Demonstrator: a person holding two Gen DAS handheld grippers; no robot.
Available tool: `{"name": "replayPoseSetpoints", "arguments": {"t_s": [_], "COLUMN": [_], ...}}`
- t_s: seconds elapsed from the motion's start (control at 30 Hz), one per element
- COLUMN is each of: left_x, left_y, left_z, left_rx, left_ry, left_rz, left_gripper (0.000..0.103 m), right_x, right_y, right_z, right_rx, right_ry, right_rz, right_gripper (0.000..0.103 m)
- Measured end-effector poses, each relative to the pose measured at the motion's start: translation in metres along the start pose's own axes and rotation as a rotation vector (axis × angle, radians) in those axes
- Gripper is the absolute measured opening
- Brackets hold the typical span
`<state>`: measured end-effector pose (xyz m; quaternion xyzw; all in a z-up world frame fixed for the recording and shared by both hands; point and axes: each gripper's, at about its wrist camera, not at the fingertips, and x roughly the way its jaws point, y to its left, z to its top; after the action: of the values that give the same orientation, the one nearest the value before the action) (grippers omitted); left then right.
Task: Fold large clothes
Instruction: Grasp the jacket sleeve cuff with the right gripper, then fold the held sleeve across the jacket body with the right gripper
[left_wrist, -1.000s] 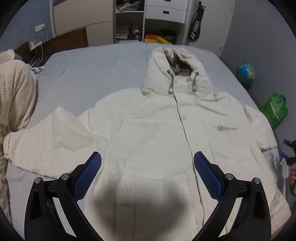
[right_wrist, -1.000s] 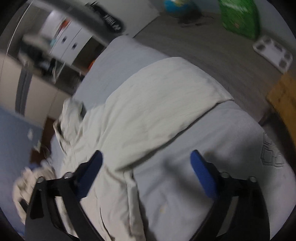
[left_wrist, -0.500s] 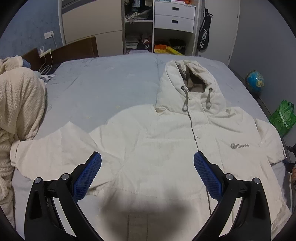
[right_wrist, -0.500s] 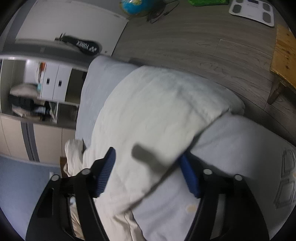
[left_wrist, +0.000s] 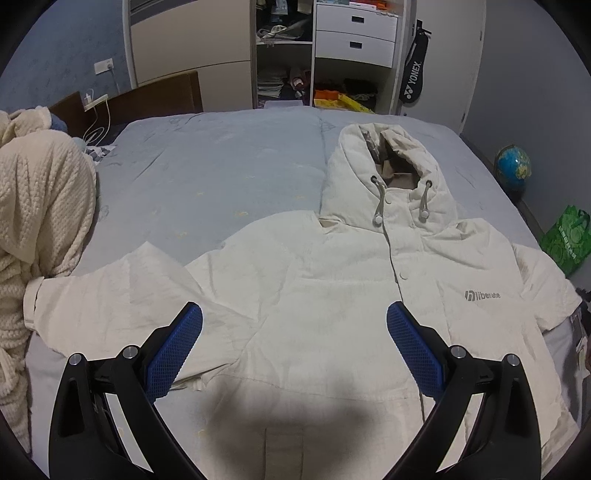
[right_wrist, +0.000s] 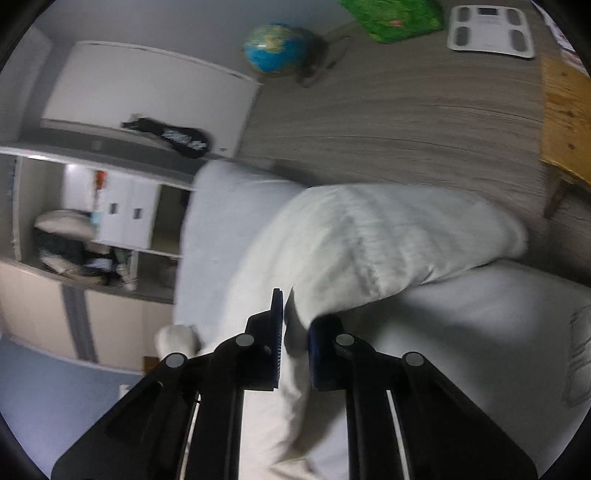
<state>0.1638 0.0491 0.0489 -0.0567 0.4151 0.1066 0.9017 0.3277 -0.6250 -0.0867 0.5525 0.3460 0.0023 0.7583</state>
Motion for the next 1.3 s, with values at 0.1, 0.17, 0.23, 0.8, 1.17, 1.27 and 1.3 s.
{"name": "replayPoseSetpoints", "arguments": {"t_s": [0.1, 0.17, 0.23, 0.8, 1.17, 1.27, 1.3], "left_x": [-0.003, -0.005, -0.006, -0.002, 0.011, 0.015, 0.016], "left_y": [0.005, 0.007, 0.009, 0.014, -0.013, -0.022, -0.026], "left_z": [0.001, 0.001, 0.002, -0.001, -0.01, -0.013, -0.015], "left_rx": [-0.012, -0.022, -0.03, -0.043, 0.032, 0.049, 0.059], "left_ry": [-0.004, -0.004, -0.001, 0.062, 0.1, 0.108, 0.11], "left_rz": [-0.001, -0.003, -0.004, -0.025, -0.039, -0.043, -0.044], "left_gripper": [0.096, 0.096, 0.096, 0.096, 0.096, 0.096, 0.096], "right_x": [-0.008, -0.012, -0.013, 0.057, 0.099, 0.08, 0.075], "right_y": [0.033, 0.065, 0.095, 0.205, 0.158, 0.142, 0.139], "right_z": [-0.005, -0.014, -0.028, -0.263, -0.329, -0.32, -0.315], "right_rx": [-0.065, -0.125, -0.194, -0.663, -0.789, -0.759, -0.75], "right_ry": [0.001, 0.017, 0.042, 0.418, 0.567, 0.553, 0.536], "right_rz": [0.08, 0.142, 0.175, 0.156, -0.043, -0.043, -0.042], "right_gripper": [0.007, 0.006, 0.006, 0.006, 0.016, 0.038, 0.044]}}
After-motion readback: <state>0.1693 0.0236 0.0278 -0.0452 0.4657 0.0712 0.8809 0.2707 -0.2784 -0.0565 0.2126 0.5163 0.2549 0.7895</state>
